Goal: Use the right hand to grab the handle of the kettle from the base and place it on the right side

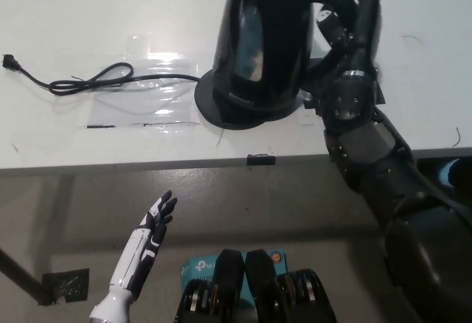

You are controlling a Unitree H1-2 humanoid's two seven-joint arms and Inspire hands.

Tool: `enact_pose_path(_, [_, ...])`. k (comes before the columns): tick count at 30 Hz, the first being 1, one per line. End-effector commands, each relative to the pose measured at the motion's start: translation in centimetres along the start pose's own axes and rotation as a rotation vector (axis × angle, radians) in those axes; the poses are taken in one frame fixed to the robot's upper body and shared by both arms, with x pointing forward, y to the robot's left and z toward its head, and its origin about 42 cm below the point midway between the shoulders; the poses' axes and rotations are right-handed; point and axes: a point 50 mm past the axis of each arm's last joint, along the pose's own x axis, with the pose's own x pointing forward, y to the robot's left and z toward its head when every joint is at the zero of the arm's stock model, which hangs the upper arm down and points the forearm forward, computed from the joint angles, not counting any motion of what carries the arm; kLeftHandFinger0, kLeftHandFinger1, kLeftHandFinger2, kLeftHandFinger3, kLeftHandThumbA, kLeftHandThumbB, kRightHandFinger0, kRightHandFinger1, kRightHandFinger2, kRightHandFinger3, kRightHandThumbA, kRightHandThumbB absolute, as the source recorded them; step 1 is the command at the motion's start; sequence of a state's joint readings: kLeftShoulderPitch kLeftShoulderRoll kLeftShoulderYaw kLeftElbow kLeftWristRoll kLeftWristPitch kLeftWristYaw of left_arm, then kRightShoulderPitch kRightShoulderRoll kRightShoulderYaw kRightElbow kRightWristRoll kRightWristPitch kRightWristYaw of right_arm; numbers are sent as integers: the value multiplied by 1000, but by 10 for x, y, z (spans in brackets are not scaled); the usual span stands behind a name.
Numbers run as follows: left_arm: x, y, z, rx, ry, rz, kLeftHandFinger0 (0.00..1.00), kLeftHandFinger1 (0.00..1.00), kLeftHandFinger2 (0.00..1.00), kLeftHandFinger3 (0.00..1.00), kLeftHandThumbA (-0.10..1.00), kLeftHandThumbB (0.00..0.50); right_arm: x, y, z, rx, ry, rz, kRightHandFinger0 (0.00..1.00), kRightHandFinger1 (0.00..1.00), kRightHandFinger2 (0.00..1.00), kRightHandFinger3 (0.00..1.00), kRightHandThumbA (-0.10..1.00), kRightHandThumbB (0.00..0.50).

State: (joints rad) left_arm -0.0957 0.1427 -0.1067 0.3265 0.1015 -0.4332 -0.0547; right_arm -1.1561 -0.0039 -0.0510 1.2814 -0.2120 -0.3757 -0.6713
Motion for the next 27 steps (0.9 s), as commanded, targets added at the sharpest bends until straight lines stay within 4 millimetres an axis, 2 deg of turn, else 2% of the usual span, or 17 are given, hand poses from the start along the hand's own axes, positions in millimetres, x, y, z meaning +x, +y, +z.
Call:
enact_pose_path(1, [-2, 6, 5, -22, -47, 9, 1000, 1000, 1000, 1000, 1000, 500, 37, -16, 67, 171, -196, -143, 0, 90, 474, 425, -96, 32])
enact_pose_path(3, [0, 7, 5, -25, -50, 7, 1000, 1000, 1000, 1000, 1000, 500, 44, -26, 74, 171, -234, -166, 0, 88, 487, 536, -100, 12])
enact_pose_path(5, [0, 8, 6, -18, -52, 8, 1000, 1000, 1000, 1000, 1000, 500, 48, -33, 78, 162, -266, -175, 0, 92, 493, 557, -100, 2])
enact_pose_path(6, [0, 9, 6, -14, -52, 10, 1000, 1000, 1000, 1000, 1000, 500, 55, -46, 80, 167, -283, -190, 0, 82, 465, 560, -66, 8])
enact_pose_path(8, [-2, 11, 6, -8, -53, 11, 1000, 1000, 1000, 1000, 1000, 500, 57, -50, 82, 163, -291, -200, 0, 66, 446, 550, -48, 8])
enact_pose_path(9, [-2, 11, 6, -9, -51, 15, 1000, 1000, 1000, 1000, 1000, 500, 59, -58, 82, 144, -318, -216, 48, 23, 346, 491, -77, 23])
enact_pose_path(10, [-3, 11, 6, -11, -49, 18, 1000, 1000, 1000, 1000, 1000, 500, 60, -62, 83, 134, -332, -223, 8, 1, 212, 424, -85, 24])
enact_pose_path(11, [-3, 12, 6, -14, -50, 19, 1000, 1000, 1000, 1000, 1000, 500, 61, -65, 82, 128, -336, -228, 0, 0, 149, 369, -56, 27])
enact_pose_path(12, [-3, 12, 6, -12, -51, 19, 1000, 1000, 1000, 1000, 1000, 500, 63, -70, 82, 129, -339, -231, 0, 0, 150, 366, -55, 26])
enact_pose_path(16, [-3, 13, 6, -3, -52, 22, 1000, 1000, 1000, 1000, 1000, 500, 67, -83, 81, 120, -357, -232, 0, 0, 333, 482, -74, 8])
enact_pose_path(18, [-4, 14, 7, -1, -54, 27, 1000, 1000, 1000, 1000, 1000, 500, 70, -88, 81, 122, -351, -241, 0, 4, 387, 524, -43, 18])
enact_pose_path(21, [-4, 16, 7, -6, -57, 34, 1000, 1000, 1000, 1000, 1000, 500, 72, -91, 82, 104, -362, -251, 0, 0, 371, 507, -72, 27])
enact_pose_path(27, [-6, 17, 7, -17, -54, 40, 993, 1000, 1000, 1000, 1000, 500, 69, -94, 70, 30, -374, -237, 0, 4, 415, 512, -73, 18])
